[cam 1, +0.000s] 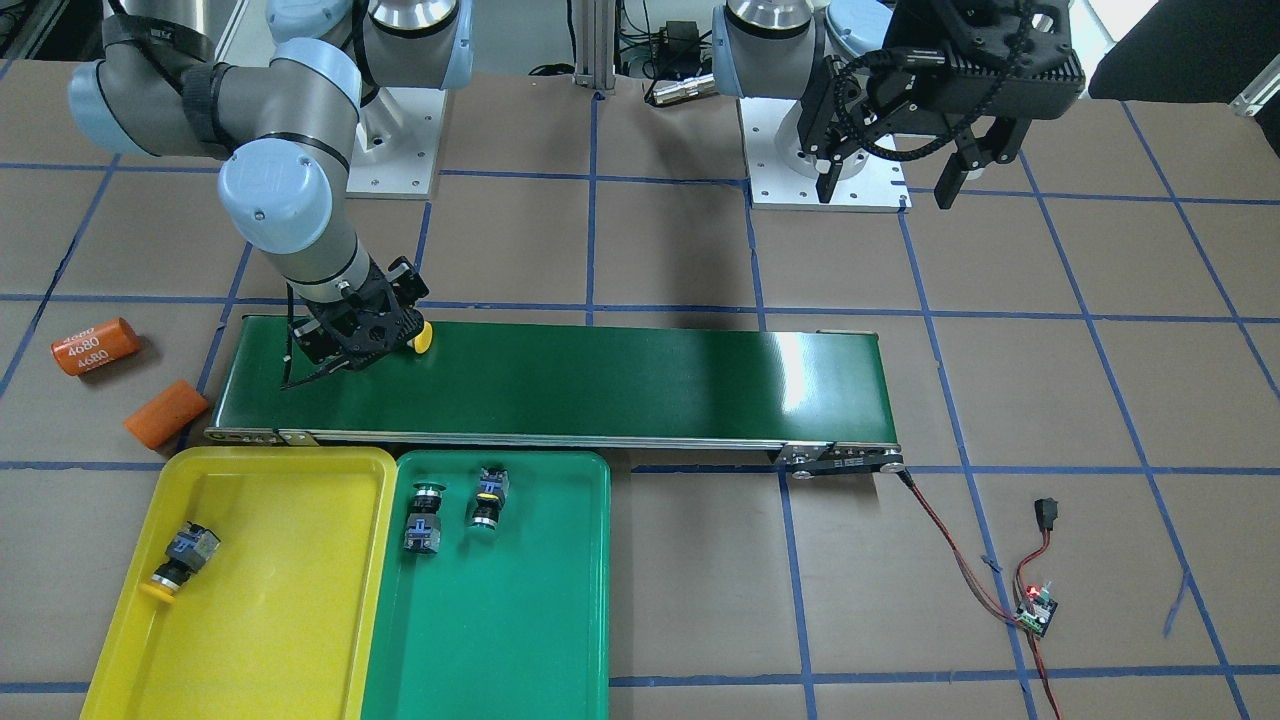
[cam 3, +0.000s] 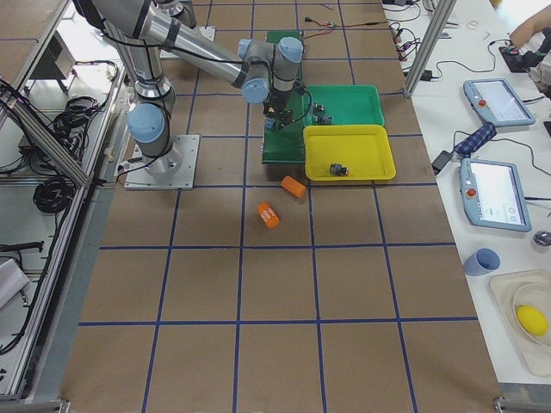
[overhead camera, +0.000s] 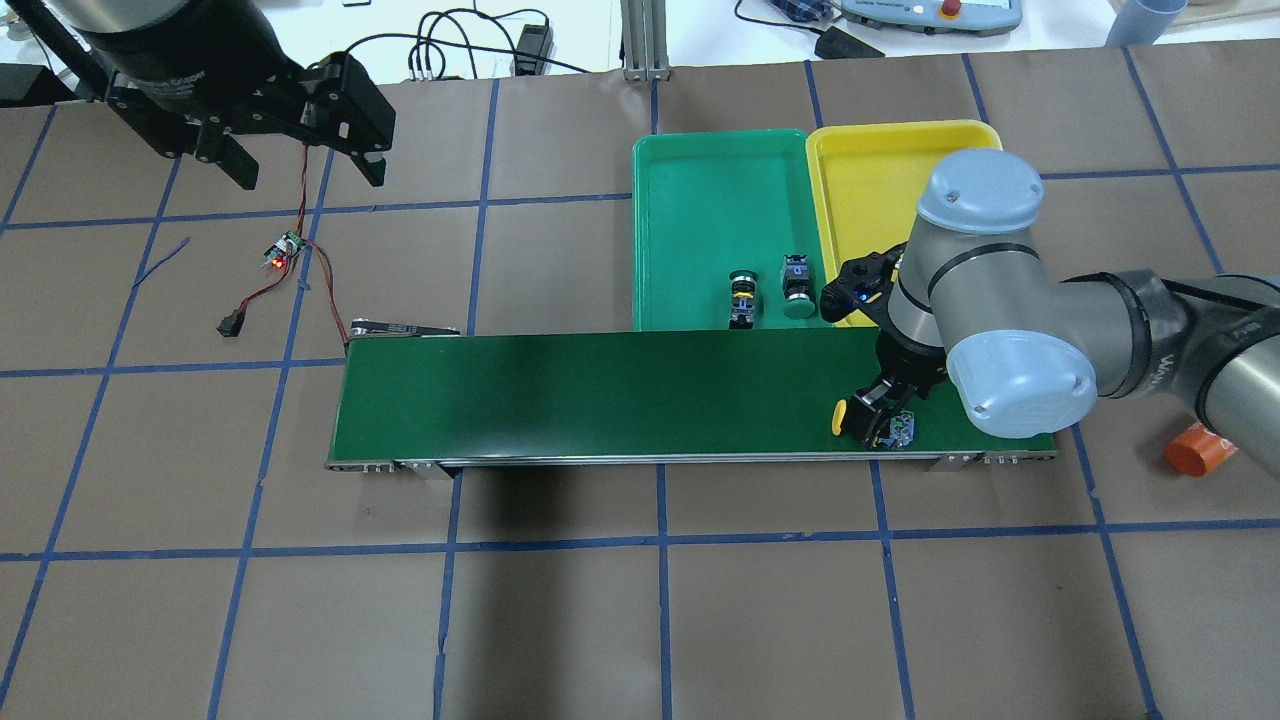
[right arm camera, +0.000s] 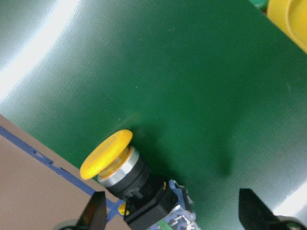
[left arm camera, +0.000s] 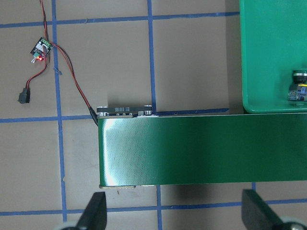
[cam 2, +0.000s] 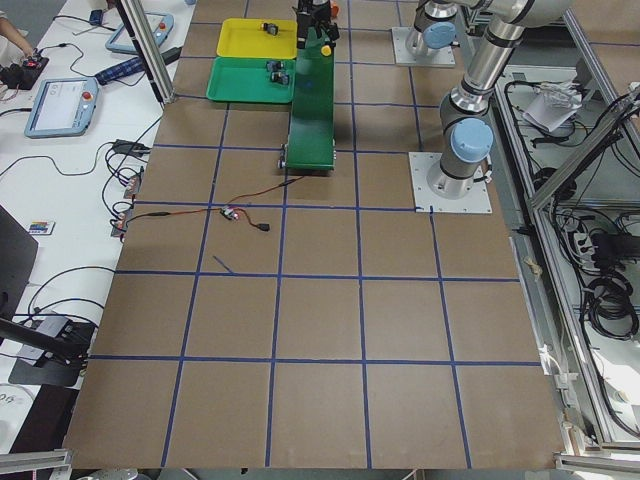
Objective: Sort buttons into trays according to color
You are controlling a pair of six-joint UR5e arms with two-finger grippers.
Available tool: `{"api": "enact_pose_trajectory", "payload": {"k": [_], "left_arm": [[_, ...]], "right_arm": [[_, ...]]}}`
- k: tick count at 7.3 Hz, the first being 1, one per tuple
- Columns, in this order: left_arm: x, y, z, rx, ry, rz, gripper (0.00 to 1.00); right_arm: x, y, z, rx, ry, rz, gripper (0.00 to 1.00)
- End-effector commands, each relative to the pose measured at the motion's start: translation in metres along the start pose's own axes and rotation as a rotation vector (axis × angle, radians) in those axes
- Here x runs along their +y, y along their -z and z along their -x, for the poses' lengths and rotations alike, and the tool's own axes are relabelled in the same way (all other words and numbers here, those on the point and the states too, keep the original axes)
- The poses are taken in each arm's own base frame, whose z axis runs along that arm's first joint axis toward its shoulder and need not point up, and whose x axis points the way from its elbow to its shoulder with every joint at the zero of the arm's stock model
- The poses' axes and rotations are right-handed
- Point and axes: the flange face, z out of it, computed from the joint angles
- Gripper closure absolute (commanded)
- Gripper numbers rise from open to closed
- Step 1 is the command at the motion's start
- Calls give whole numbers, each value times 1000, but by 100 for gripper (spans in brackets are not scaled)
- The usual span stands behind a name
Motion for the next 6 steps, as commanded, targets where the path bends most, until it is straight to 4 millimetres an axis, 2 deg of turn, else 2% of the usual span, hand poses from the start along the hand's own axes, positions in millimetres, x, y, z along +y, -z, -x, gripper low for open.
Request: {"api": "enact_pose_trajectory", "payload": {"k": [1,3,4,6], "left_arm": [[1,-1,1,1,1,1,0],[1,-1,1,1,1,3,0],[1,-1,1,1,0,1,0],[0,-1,1,1,3,1,0]], "right_arm": [[4,1,-6,5,17,6,100],[2,9,-9,13,16,-17,100],[-2,25,-20,30,-2,-44,100],[-7,73,-65,68,-88,-136,100]]}}
